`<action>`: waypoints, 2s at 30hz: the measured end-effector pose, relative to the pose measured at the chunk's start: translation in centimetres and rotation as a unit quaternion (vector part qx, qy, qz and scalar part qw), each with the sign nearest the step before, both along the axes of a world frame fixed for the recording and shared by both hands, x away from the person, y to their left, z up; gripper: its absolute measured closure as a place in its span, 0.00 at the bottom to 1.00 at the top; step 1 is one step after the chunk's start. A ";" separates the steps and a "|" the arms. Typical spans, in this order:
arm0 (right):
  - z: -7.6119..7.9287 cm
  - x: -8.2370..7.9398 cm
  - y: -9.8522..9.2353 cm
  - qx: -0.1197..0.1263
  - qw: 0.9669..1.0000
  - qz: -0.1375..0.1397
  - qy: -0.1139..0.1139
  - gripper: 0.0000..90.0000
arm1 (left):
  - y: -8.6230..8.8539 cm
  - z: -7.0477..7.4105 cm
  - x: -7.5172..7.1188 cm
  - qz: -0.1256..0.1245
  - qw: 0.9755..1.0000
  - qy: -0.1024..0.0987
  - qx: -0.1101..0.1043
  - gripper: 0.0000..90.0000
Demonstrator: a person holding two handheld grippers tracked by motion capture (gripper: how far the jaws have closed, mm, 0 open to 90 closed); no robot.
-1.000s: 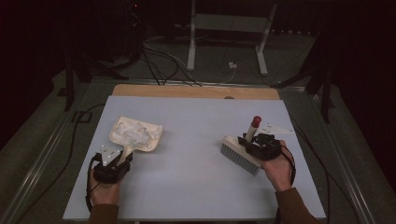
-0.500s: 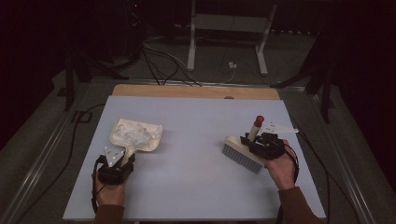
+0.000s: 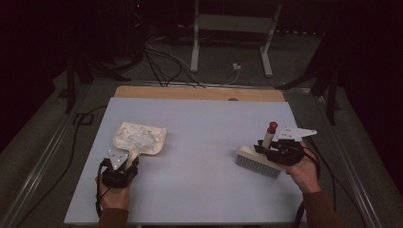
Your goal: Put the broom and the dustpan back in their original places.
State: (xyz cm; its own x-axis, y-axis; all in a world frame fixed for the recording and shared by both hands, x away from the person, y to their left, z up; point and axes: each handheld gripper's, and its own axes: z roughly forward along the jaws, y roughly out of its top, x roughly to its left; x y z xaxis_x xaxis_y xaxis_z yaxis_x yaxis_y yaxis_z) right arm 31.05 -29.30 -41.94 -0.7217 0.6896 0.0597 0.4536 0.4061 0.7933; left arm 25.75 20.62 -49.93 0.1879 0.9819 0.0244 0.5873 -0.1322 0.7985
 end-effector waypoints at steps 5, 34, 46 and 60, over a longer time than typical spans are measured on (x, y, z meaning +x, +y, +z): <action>-0.1 -0.2 -1.0 0.009 1.000 0.022 0.016 0.78 | -0.1 0.0 0.0 0.001 1.000 -0.001 0.000 0.74; -1.2 1.3 -1.4 -0.021 0.998 0.048 0.038 0.73 | -0.9 0.0 0.3 0.015 1.000 0.000 0.002 0.74; -2.5 2.5 0.0 -0.077 0.997 -0.012 -0.005 0.64 | -1.3 -0.1 0.7 0.019 1.000 0.001 0.001 0.74; -4.1 4.5 -0.5 -0.068 0.998 -0.014 0.015 0.61 | -2.2 -0.4 1.5 0.021 1.000 0.009 0.005 0.74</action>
